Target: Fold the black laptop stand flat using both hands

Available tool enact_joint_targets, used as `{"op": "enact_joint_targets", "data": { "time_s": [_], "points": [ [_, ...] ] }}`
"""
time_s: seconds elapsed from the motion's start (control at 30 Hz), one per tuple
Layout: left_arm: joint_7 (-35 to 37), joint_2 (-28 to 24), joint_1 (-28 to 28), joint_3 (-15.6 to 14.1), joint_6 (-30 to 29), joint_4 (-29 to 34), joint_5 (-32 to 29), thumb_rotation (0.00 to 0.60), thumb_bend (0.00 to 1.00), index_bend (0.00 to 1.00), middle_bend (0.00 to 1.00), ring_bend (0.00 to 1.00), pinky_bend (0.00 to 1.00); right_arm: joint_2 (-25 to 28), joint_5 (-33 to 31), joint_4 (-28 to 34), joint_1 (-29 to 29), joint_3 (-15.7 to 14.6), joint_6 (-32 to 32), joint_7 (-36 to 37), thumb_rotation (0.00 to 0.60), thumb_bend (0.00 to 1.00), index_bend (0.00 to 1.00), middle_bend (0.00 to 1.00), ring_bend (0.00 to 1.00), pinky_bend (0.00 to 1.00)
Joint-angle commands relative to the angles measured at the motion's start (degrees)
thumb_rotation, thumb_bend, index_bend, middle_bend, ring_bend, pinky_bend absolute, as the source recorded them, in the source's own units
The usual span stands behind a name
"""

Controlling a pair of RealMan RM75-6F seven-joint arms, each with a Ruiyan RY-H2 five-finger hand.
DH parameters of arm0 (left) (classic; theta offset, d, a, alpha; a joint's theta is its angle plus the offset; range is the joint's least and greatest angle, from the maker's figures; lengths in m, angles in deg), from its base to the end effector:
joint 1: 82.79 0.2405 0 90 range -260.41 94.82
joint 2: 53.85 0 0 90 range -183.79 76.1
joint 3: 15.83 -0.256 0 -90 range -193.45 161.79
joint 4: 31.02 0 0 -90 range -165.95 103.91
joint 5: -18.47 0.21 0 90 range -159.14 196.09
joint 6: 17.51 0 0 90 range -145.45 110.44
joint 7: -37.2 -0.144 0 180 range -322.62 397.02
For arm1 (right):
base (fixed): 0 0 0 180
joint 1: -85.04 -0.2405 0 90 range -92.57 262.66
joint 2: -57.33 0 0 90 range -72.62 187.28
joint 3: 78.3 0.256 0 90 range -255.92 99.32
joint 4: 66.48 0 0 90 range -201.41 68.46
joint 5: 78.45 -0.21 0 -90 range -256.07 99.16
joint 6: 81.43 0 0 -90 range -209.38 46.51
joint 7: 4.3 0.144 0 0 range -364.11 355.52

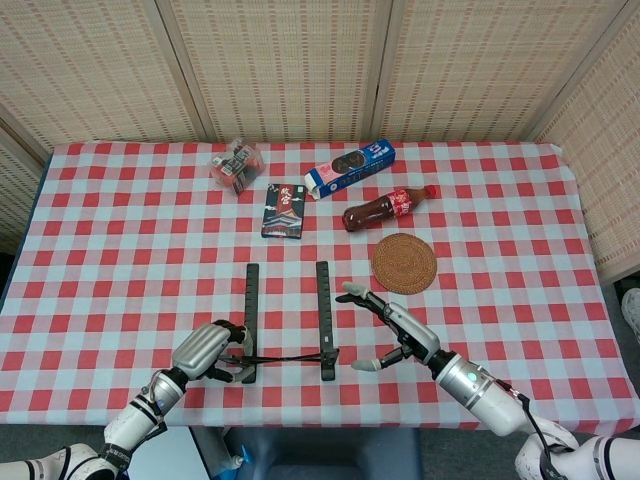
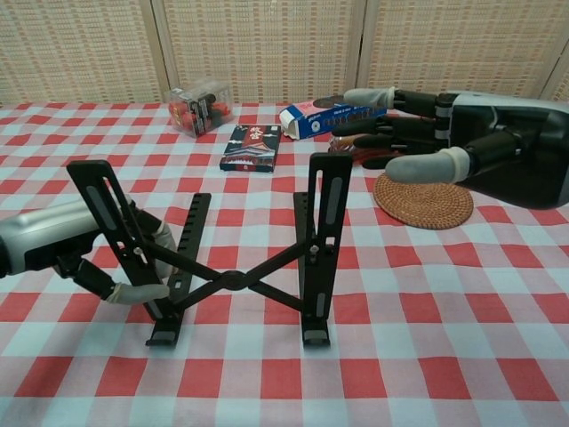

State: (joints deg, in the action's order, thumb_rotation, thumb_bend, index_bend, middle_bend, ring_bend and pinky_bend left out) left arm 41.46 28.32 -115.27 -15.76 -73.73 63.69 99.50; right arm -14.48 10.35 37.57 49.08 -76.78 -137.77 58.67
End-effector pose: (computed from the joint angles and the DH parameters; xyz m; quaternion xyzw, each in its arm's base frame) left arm -0.1793 0.2547 -0.0131 -0.7244 -0.4988 -0.3947 0.2658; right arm -0.1403 -0.2590 0.0347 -0.4663 0.7401 -0.4845 0.0028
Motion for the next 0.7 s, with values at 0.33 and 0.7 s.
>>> {"op": "enact_joint_targets", "data": {
  "time_s": [0.33, 0.7],
  "points": [
    [-2.8, 0.1, 0.4, -0.2, -0.4, -0.2, -0.4, 0.502, 0.28, 0.54, 0.41, 0.38, 0.28, -0.4, 0.5, -0.7, -0.2, 0.0, 0.3, 0.8, 0.6, 0.07, 0.04, 0.14, 0.01, 0.01],
    [-3.2, 0.0, 0.4, 0.1, 0.1, 0.2, -1.0, 0.507, 0.28, 0.56, 0.41, 0.38, 0.28, -0.4, 0.5, -0.7, 0.1, -0.2, -0.1, 0.8, 0.6, 0.07, 0.04, 0.14, 0.01, 0.01]
  ]
}}
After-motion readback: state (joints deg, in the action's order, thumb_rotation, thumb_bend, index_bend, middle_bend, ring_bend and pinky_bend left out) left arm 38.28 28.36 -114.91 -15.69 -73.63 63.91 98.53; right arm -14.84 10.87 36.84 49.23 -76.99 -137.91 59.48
